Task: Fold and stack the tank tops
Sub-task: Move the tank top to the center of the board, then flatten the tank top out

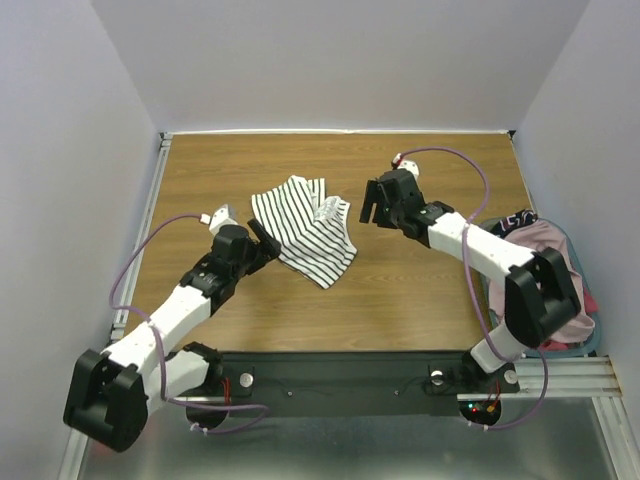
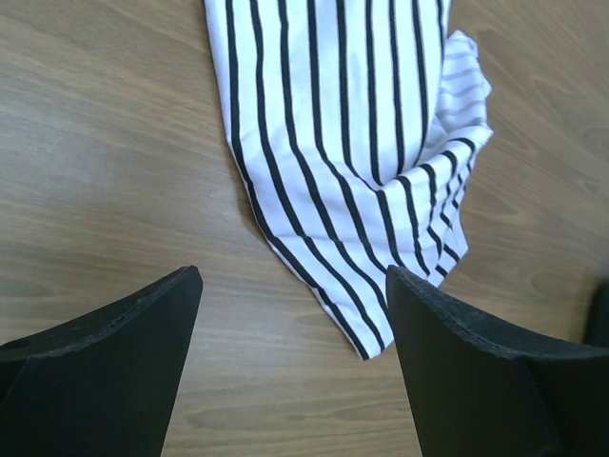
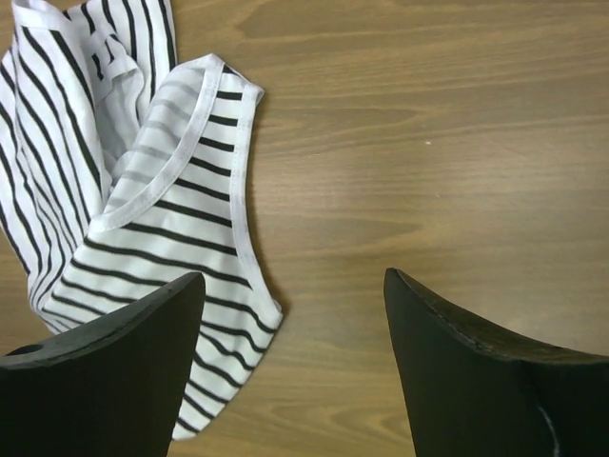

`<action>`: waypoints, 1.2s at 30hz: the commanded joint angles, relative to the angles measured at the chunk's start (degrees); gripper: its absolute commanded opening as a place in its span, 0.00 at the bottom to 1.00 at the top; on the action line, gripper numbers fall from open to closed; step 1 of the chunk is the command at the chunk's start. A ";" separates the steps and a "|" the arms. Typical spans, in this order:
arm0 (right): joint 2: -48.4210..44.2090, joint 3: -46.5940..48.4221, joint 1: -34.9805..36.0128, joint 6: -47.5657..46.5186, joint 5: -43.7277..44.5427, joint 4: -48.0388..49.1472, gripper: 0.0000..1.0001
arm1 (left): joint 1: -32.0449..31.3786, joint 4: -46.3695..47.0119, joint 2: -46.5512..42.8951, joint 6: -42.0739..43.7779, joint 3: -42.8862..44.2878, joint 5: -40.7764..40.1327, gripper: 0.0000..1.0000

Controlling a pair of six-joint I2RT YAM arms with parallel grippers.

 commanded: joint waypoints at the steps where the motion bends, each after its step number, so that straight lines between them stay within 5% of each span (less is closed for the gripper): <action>1: 6.00 2.76 -1.20 -1.65 -6.83 8.34 0.80 | 0.06 7.65 4.72 -4.66 1.28 -2.68 0.89; 7: 15.93 9.60 -1.64 -1.29 -5.88 10.79 0.79 | 4.52 5.55 21.04 -3.96 16.19 -9.71 0.89; 14: 29.56 21.64 -2.52 0.37 -7.19 12.82 0.75 | 10.77 5.18 36.80 -2.04 28.51 -7.54 0.86; 18: 33.25 24.12 -2.61 1.52 -6.84 12.73 0.68 | 11.04 0.55 48.12 3.85 39.74 -7.43 0.84; 23: 35.89 24.48 -2.61 2.22 -8.07 12.73 0.64 | 11.22 -1.41 53.60 5.88 43.74 -8.31 0.84; 28: 37.04 24.13 -2.52 2.57 -8.16 12.73 0.30 | 11.22 -1.58 57.03 5.97 44.36 -8.40 0.81; 29: 36.95 24.13 -2.61 2.40 -7.64 12.65 0.25 | 11.22 -1.76 57.29 5.45 44.27 -7.88 0.76; 31: 35.73 23.78 -3.05 1.96 -5.89 12.65 0.15 | 11.22 -1.15 57.03 4.66 42.52 -7.35 0.51; 32: 35.02 23.25 -3.48 2.22 -5.44 12.65 0.11 | 11.22 -0.88 56.68 3.70 41.73 -7.35 0.23; 34: 32.75 22.72 -5.76 2.92 -5.70 12.56 0.02 | 11.13 0.17 54.23 1.42 37.96 -7.26 0.00; 36: 30.63 21.67 -8.93 3.36 -6.05 12.56 0.00 | 10.78 1.22 49.58 -0.61 32.16 -7.52 0.00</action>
